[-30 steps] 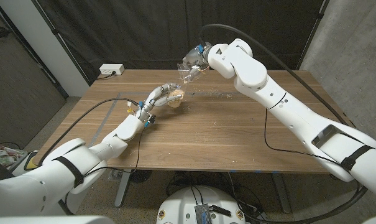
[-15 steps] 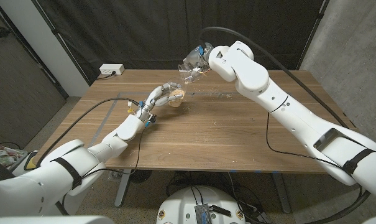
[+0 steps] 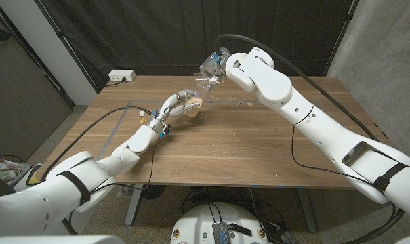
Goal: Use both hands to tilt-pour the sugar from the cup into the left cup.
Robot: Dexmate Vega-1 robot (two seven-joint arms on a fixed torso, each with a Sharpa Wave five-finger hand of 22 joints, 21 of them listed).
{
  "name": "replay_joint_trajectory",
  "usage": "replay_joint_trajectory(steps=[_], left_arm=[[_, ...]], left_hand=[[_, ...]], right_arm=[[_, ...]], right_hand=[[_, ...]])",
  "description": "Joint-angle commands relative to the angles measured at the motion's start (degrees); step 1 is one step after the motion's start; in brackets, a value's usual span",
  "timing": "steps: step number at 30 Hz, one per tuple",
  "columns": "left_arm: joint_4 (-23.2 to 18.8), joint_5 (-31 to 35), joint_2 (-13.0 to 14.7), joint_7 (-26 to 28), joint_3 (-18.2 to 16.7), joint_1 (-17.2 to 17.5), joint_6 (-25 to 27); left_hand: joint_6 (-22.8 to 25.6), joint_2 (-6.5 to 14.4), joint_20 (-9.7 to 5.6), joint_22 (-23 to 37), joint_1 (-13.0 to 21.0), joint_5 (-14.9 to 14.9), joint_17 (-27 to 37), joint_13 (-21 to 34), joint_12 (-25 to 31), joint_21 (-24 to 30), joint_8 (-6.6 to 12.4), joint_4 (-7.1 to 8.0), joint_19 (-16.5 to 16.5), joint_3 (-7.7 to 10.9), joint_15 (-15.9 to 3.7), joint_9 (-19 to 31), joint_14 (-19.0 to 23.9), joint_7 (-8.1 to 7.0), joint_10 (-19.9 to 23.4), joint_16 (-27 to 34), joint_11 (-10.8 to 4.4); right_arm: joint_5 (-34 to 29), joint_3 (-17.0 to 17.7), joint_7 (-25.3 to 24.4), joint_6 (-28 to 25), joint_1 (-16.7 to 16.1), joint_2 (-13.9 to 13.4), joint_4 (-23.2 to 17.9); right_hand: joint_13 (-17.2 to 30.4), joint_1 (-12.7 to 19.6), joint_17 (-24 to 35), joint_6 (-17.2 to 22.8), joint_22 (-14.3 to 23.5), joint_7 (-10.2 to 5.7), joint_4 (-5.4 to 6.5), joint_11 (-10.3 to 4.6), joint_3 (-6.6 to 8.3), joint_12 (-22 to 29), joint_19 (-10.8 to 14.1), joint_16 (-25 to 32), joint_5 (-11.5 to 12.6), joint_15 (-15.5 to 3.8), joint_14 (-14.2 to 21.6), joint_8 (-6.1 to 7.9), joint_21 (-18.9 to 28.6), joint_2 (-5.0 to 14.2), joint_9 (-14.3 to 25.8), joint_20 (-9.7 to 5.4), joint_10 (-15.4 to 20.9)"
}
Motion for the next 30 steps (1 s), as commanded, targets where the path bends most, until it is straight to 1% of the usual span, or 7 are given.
replay_joint_trajectory(steps=[1, 4, 14, 16, 20, 26, 30], left_arm=[[2.0, -0.8, -0.9, -0.9, -0.3, -0.5, -0.8], [2.3, -1.0, -1.0, -0.8, -0.5, -0.5, -1.1], [3.2, -3.0, -2.0, -2.1, -1.9, -0.2, -2.1], [3.2, -3.0, -2.1, -1.6, -2.2, -0.1, -2.5], [3.4, -7.3, -3.3, -5.3, -4.2, 0.6, -2.7], [3.3, -9.2, -4.2, -7.7, -5.9, 1.0, -2.9], [3.0, -11.0, -4.9, -9.9, -7.2, 1.4, -2.6]], left_hand=[[0.5, 0.0, -5.82, 0.1, 0.6, 0.1, 0.2, 0.1, 0.4, 0.3, 0.53, -0.12, 0.3, -0.41, -6.77, 0.1, 0.6, -0.14, 0.5, 0.0, -0.29], [0.4, 0.1, -5.80, 0.1, 0.5, 0.1, 0.2, 0.1, 0.4, 0.3, 0.55, -0.06, 0.3, -0.46, -6.87, 0.1, 0.6, -0.13, 0.5, 0.0, -0.29], [0.3, 0.2, -5.78, 0.1, 0.4, 0.1, 0.2, 0.2, 0.4, 0.3, 0.62, 0.03, 0.2, -0.55, -6.85, 0.1, 0.5, -0.21, 0.4, -0.1, -0.27], [0.2, 0.2, -5.78, 0.1, 0.4, 0.1, 0.2, 0.2, 0.4, 0.3, 0.61, 0.03, 0.2, -0.56, -6.93, 0.1, 0.5, -0.22, 0.3, -0.1, -0.36], [0.0, 0.3, -5.63, 0.1, 0.4, 0.1, 0.3, 0.3, 0.5, 0.3, 0.57, 0.06, 0.1, -0.58, -6.87, 0.0, 0.5, -0.13, 0.3, -0.1, -0.13], [-0.3, 0.6, -5.46, 0.1, 0.4, 0.1, 0.3, 0.3, 0.4, 0.3, 0.59, 0.15, -0.1, -0.53, -6.81, 0.2, 0.4, -0.02, 0.1, -0.1, -0.27], [-0.4, 0.8, -5.32, 0.2, 0.4, 0.2, 0.4, 0.4, 0.5, 0.4, 0.67, 0.26, -0.1, -0.53, -6.74, 0.3, 0.4, 0.02, 0.1, -0.1, 0.02]], right_arm=[[3.1, 2.7, 2.5, -1.4, 0.0, 2.2, 1.4], [4.2, 3.5, 3.3, -2.9, 0.3, 2.7, 1.6], [8.3, 6.3, 6.1, -8.9, 0.8, 3.3, 0.6], [8.8, 6.9, 6.8, -10.3, 0.9, 3.0, -0.1], [10.6, 9.5, 6.7, -13.3, -0.3, 2.1, -2.3], [14.3, 12.7, 6.5, -17.4, -1.9, 0.7, -4.7], [17.4, 15.1, 6.3, -20.6, -3.0, -0.3, -6.1]], right_hand=[[0.3, 0.5, 0.2, 1.2, 0.1, -0.78, 0.65, 0.02, 1.13, -0.1, -0.2, 0.3, 0.4, -10.43, 0.6, 0.28, 0.0, 0.53, 0.3, -0.50, 0.5], [0.3, 0.5, 0.2, 1.3, 0.2, -0.78, 0.61, 0.30, 1.17, -0.1, -0.1, 0.3, 0.4, -10.44, 0.6, 0.28, 0.0, 0.56, 0.3, -0.54, 0.6], [0.2, 0.7, 0.4, 1.4, 0.2, -0.80, 0.48, 0.13, 1.32, -0.3, 0.1, 0.3, 0.4, -10.44, 0.5, 0.21, 0.1, 0.61, 0.4, -0.71, 0.6], [0.2, 0.7, 0.4, 1.4, 0.2, -0.80, 0.46, 0.25, 1.35, -0.3, 0.1, 0.2, 0.4, -10.44, 0.5, 0.18, 0.1, 0.62, 0.4, -0.73, 0.6], [0.2, 0.7, 0.4, 1.3, 0.2, -0.81, 0.44, 0.24, 1.37, -0.4, 0.1, 0.1, 0.4, -10.41, 0.4, 0.11, 0.1, 0.56, 0.4, -0.72, 0.6], [0.2, 0.7, 0.5, 1.4, 0.2, -0.82, 0.39, 0.46, 1.47, -0.5, 0.4, 0.1, 0.4, -10.45, 0.5, 0.05, 0.2, 0.60, 0.4, -0.86, 0.8], [0.0, 0.8, 0.6, 1.5, 0.2, -0.81, 0.33, 0.55, 1.57, -0.5, 0.7, 0.1, 0.4, -10.46, 0.7, 0.05, 0.4, 0.66, 0.4, -1.04, 1.1]])
